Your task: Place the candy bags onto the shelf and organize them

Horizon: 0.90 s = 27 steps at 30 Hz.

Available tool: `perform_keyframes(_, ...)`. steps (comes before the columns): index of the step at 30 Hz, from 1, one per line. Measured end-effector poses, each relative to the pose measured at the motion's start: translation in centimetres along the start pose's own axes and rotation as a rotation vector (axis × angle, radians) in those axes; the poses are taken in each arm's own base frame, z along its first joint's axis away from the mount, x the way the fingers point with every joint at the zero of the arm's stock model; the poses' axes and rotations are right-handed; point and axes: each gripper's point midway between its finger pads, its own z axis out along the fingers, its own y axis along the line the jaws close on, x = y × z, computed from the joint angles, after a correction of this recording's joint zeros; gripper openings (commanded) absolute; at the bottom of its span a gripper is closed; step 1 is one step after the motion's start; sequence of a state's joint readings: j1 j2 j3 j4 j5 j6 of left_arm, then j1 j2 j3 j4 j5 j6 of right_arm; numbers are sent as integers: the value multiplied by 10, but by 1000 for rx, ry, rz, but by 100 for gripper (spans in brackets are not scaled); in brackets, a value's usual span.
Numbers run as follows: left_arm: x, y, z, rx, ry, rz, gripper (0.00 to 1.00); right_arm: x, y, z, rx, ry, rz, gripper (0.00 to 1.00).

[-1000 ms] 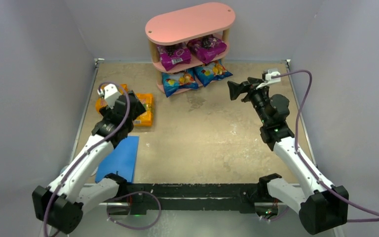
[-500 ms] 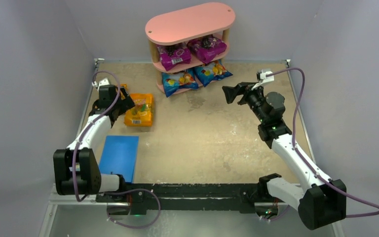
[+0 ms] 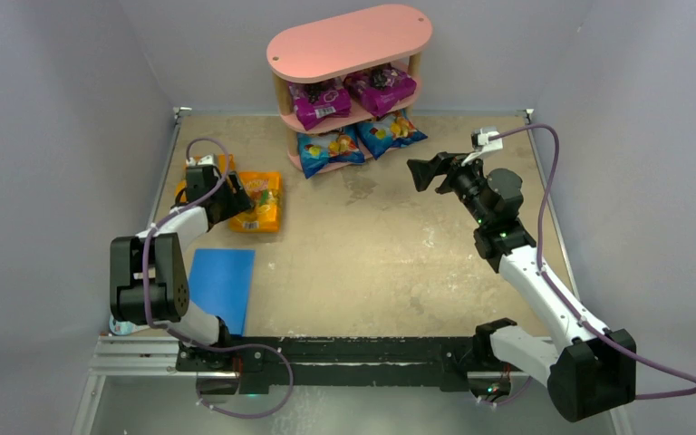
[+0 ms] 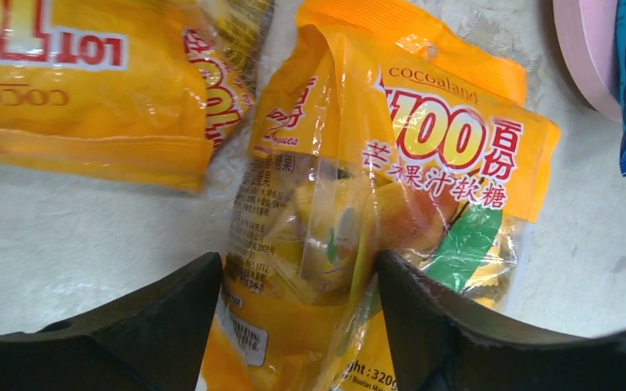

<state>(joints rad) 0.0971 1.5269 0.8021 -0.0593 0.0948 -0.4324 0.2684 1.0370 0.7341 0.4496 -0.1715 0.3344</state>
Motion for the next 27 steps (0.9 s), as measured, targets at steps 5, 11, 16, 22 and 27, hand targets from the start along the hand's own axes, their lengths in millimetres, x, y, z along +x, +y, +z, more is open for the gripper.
perform_keyframes(5, 4, -9, 10, 65, 20, -2, 33, -1, -3, 0, 18, -5, 7, 98)
perform_keyframes(11, -9, -31, 4, 180, -16, -10, 0, -8, -4, -3, 33, -27, 4, 98)
perform_keyframes(16, -9, -41, -17, 204, -12, -27, 0, -13, -3, -6, 38, -45, 1, 98)
perform_keyframes(22, -25, -50, -71, 205, -85, -91, 0, -14, -3, -6, 37, -46, 0, 98)
perform_keyframes(27, -67, -73, -122, 271, -217, -125, 0, -14, -3, -6, 38, -47, 0, 98)
